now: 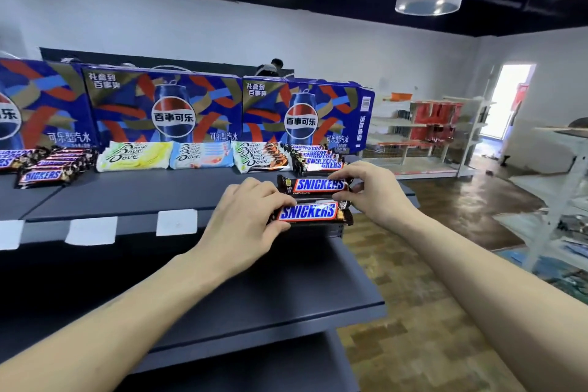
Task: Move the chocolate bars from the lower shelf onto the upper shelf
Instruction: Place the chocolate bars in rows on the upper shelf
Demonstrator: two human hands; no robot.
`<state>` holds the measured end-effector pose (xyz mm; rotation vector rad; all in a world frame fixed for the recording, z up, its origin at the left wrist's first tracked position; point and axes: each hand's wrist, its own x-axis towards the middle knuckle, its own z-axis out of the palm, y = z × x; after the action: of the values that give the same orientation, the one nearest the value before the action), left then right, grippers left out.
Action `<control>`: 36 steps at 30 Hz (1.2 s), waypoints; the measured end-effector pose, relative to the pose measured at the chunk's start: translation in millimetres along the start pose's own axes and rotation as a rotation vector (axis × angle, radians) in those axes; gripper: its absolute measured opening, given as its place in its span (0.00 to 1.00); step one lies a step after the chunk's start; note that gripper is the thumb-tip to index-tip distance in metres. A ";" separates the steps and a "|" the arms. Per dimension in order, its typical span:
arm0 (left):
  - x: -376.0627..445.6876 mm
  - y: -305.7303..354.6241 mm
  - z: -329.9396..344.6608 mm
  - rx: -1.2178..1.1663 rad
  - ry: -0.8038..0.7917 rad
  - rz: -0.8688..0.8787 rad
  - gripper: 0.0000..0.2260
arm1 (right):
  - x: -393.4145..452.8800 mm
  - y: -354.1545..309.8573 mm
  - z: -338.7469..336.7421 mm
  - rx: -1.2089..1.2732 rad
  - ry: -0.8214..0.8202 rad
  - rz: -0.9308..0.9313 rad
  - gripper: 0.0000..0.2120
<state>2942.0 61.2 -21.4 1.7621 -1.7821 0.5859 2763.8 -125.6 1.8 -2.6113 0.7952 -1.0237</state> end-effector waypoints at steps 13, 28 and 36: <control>56.8 50.0 52.9 0.118 0.015 -0.180 0.14 | 50.8 93.7 -5.3 0.082 -0.106 -0.134 0.14; 98.6 32.4 79.6 0.161 0.024 -0.198 0.15 | 94.1 123.5 14.0 0.110 -0.189 -0.055 0.18; 107.4 16.1 91.0 0.163 0.039 -0.188 0.15 | 105.5 125.8 20.6 0.118 -0.196 -0.034 0.22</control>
<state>2920.4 -78.8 -17.4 1.9872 -1.5582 0.6971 2791.4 -288.7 -3.3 -2.5822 0.6270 -0.7811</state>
